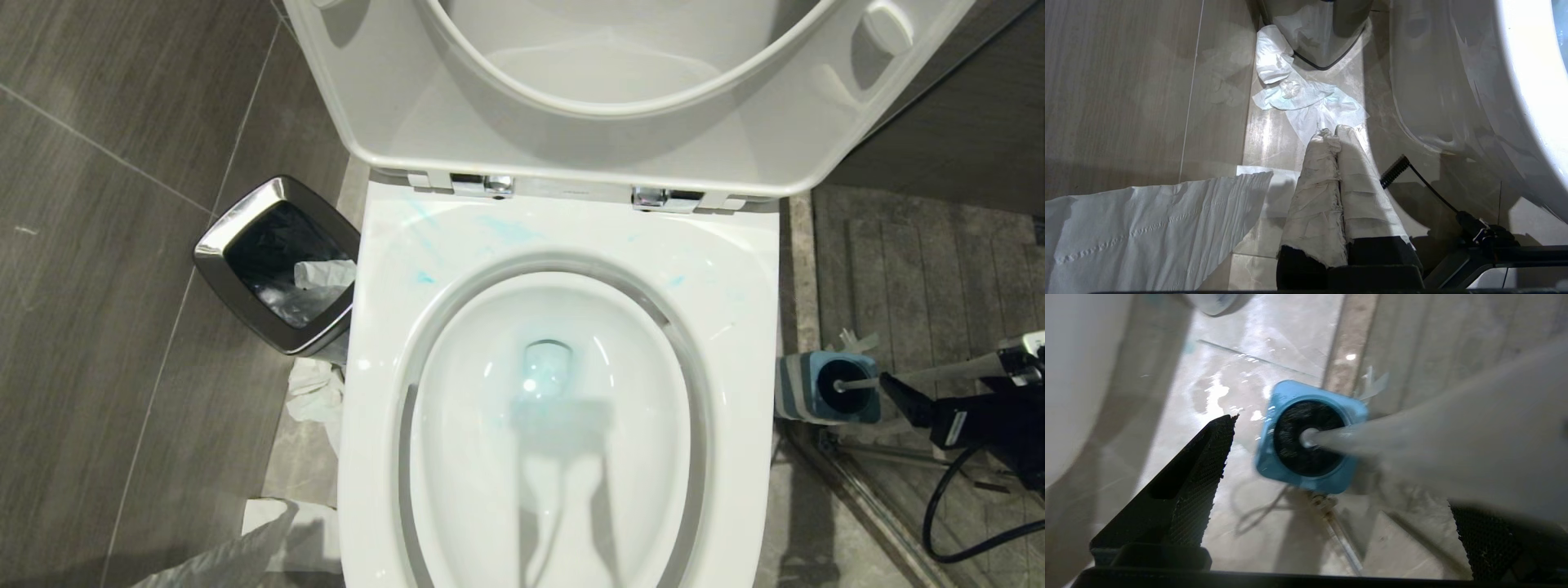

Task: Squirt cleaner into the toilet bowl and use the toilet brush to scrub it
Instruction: Scrub the toilet bowl

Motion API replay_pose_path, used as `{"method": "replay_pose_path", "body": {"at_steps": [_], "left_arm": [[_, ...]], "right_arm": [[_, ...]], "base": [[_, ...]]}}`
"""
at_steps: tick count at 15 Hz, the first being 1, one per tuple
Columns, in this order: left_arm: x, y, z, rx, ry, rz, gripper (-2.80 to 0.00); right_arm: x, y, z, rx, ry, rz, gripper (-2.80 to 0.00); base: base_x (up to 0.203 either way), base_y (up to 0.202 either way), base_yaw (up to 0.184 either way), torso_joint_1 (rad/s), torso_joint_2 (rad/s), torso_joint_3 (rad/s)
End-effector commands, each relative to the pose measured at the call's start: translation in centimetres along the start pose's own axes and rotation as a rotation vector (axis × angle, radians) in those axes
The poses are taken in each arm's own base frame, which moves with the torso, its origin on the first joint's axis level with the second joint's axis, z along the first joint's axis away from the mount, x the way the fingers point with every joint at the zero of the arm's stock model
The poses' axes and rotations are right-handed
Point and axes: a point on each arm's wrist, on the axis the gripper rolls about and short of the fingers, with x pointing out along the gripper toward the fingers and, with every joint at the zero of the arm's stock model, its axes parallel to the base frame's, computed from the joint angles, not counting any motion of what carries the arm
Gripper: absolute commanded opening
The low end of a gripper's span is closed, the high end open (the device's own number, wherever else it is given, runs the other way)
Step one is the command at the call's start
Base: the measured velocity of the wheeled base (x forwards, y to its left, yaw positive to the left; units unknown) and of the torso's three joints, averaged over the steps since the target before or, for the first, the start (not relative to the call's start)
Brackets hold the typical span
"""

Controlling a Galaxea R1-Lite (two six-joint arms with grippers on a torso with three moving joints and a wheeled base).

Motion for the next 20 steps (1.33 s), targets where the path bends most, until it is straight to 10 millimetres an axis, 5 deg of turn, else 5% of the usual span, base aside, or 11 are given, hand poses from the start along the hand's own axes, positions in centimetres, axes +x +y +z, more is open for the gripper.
{"method": "replay_pose_path", "body": {"at_steps": [1, 10, 11, 20], "left_arm": [[0.1, 0.0, -0.2, 0.0, 0.009, 0.001, -2.8], [0.1, 0.0, -0.2, 0.0, 0.009, 0.001, -2.8], [0.1, 0.0, -0.2, 0.0, 0.009, 0.001, -2.8], [0.1, 0.0, -0.2, 0.0, 0.009, 0.001, -2.8]], "right_arm": [[0.7, -0.2, -0.1, -0.009, -0.004, -0.026, 0.0], [1.7, 0.1, 0.7, -0.032, -0.072, -0.063, 0.0], [1.8, 0.3, 0.8, -0.034, -0.076, -0.056, -2.8], [-0.5, 1.9, 0.0, -0.105, -0.014, -0.023, -2.8]], "base": [[0.0, 0.0, 0.0, 0.0, 0.0, 0.0], [0.0, 0.0, 0.0, 0.0, 0.0, 0.0], [0.0, 0.0, 0.0, 0.0, 0.0, 0.0], [0.0, 0.0, 0.0, 0.0, 0.0, 0.0]]}}
